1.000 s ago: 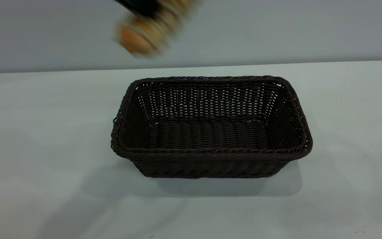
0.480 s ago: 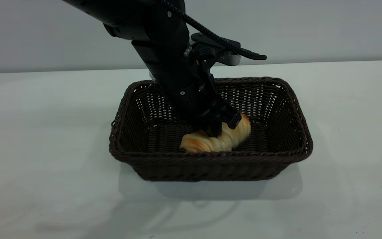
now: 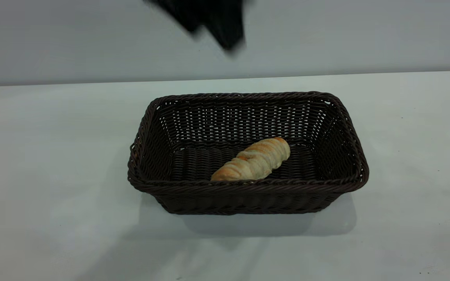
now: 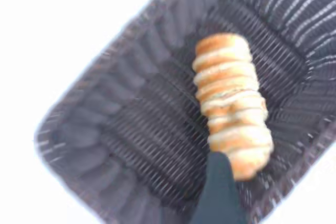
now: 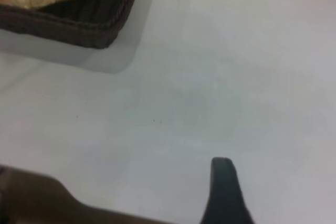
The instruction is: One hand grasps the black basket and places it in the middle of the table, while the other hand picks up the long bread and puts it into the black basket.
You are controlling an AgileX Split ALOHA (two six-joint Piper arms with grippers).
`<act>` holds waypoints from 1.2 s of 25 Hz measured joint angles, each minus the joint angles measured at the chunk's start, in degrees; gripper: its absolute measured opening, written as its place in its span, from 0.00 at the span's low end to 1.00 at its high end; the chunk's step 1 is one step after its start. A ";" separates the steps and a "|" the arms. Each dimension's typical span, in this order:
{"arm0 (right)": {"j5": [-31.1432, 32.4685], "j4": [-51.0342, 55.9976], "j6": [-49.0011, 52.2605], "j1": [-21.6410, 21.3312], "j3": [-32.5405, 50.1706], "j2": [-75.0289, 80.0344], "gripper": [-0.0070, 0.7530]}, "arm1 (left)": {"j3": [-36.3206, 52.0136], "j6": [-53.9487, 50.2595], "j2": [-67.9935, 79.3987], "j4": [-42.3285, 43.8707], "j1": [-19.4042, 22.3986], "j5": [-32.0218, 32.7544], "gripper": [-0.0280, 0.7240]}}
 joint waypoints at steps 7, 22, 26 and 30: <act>-0.17 0.00 -0.13 0.00 0.06 0.00 0.63 | 0.00 -6.41 -23.87 5.58 0.00 19.07 0.82; -0.22 -0.30 -0.13 0.00 0.06 0.00 0.52 | 31.08 -17.51 -57.88 9.96 0.00 29.53 0.82; -0.22 -0.30 -0.13 0.00 0.13 0.00 0.50 | 45.52 -17.47 -63.65 8.68 0.00 29.47 0.82; -0.22 -0.30 -0.13 0.00 0.13 0.00 0.47 | 49.78 -17.41 -68.59 8.45 0.00 28.79 0.82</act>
